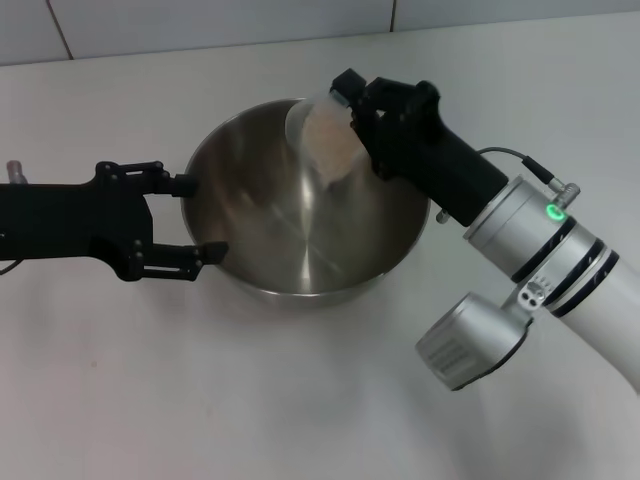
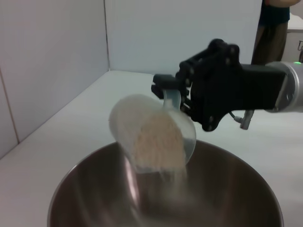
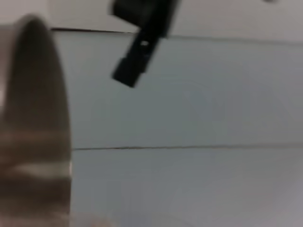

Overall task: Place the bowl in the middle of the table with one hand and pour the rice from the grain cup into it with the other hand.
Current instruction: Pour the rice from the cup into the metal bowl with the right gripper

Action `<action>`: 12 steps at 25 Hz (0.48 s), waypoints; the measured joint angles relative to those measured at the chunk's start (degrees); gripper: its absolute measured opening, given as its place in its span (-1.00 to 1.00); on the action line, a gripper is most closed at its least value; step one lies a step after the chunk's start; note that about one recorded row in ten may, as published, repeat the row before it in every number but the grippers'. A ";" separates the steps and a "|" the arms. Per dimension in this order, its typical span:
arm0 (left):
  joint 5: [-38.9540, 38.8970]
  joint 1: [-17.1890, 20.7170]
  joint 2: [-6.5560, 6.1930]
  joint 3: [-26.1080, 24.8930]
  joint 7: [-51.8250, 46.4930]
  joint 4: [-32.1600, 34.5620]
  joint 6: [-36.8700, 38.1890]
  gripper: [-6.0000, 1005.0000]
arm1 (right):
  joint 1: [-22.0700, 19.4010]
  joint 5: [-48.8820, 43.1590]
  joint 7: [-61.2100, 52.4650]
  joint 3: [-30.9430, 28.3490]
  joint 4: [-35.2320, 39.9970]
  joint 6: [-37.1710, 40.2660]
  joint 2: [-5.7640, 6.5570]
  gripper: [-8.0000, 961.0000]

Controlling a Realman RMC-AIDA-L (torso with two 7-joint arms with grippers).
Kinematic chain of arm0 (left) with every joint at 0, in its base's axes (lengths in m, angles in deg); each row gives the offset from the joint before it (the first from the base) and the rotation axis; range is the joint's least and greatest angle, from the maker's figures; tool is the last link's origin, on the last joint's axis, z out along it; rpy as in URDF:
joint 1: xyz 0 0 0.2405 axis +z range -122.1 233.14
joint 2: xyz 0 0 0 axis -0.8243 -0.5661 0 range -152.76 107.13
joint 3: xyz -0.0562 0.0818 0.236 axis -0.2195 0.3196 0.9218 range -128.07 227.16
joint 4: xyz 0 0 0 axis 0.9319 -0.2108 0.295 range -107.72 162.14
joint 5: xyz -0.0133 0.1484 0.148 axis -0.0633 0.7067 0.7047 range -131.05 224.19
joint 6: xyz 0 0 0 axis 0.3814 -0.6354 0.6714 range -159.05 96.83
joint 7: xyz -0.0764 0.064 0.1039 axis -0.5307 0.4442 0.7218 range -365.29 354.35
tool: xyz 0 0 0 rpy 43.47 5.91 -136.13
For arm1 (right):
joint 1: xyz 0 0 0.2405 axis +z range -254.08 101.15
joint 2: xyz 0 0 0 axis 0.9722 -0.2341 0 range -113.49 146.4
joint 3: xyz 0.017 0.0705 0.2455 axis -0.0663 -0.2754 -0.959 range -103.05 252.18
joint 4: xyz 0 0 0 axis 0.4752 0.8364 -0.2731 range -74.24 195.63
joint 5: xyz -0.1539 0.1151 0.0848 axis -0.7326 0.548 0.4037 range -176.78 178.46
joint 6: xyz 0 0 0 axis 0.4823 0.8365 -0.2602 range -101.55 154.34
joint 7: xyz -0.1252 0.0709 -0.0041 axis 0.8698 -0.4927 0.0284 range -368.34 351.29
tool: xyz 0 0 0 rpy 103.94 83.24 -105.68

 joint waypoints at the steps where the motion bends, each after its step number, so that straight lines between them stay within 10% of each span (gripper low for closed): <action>1: 0.00 -0.14 0.00 0.02 0.00 0.00 0.00 0.68 | 0.07 0.19 3.51 0.75 0.09 -0.02 0.00 -0.95; 12: 0.00 -0.98 -0.10 1.08 -0.81 -0.01 -0.31 0.68 | 0.25 -0.03 32.11 4.91 1.97 -3.41 0.00 -0.95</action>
